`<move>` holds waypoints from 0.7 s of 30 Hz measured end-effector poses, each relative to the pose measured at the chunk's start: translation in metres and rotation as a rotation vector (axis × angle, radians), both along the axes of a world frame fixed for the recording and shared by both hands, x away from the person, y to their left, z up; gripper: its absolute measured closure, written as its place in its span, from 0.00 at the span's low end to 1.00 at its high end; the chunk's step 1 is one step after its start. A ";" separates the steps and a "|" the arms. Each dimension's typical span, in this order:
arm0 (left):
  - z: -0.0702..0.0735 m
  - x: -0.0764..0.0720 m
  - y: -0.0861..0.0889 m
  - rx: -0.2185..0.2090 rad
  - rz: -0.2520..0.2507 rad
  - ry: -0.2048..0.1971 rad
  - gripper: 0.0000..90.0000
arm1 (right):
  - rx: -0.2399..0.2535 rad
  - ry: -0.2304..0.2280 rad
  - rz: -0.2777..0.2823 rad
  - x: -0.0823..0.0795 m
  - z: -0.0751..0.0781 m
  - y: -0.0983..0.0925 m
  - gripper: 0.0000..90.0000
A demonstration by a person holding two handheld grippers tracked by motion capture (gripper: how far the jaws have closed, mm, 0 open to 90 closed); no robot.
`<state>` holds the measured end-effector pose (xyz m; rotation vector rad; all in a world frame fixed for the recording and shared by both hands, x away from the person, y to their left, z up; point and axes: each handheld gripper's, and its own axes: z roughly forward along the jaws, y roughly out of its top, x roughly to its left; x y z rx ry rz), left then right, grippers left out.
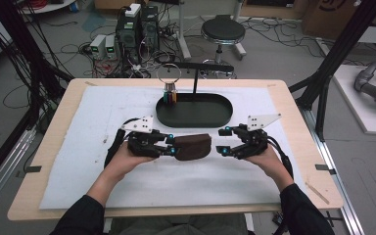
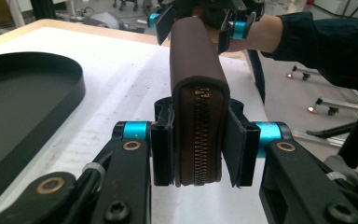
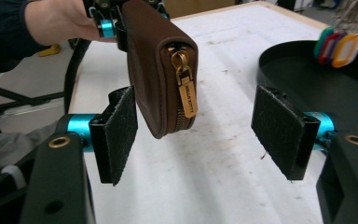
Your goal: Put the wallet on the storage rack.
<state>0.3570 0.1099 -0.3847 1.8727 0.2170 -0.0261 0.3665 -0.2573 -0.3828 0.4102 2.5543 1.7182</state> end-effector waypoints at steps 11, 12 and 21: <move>0.002 -0.002 -0.008 0.011 -0.034 -0.007 0.74 | -0.023 0.026 0.069 -0.004 -0.004 0.020 0.41; 0.002 -0.003 -0.008 0.011 -0.033 -0.008 0.74 | -0.027 0.026 0.072 -0.004 -0.004 0.021 0.42; 0.001 -0.004 -0.011 0.018 -0.040 -0.022 0.74 | -0.039 0.014 0.100 -0.007 -0.005 0.031 0.63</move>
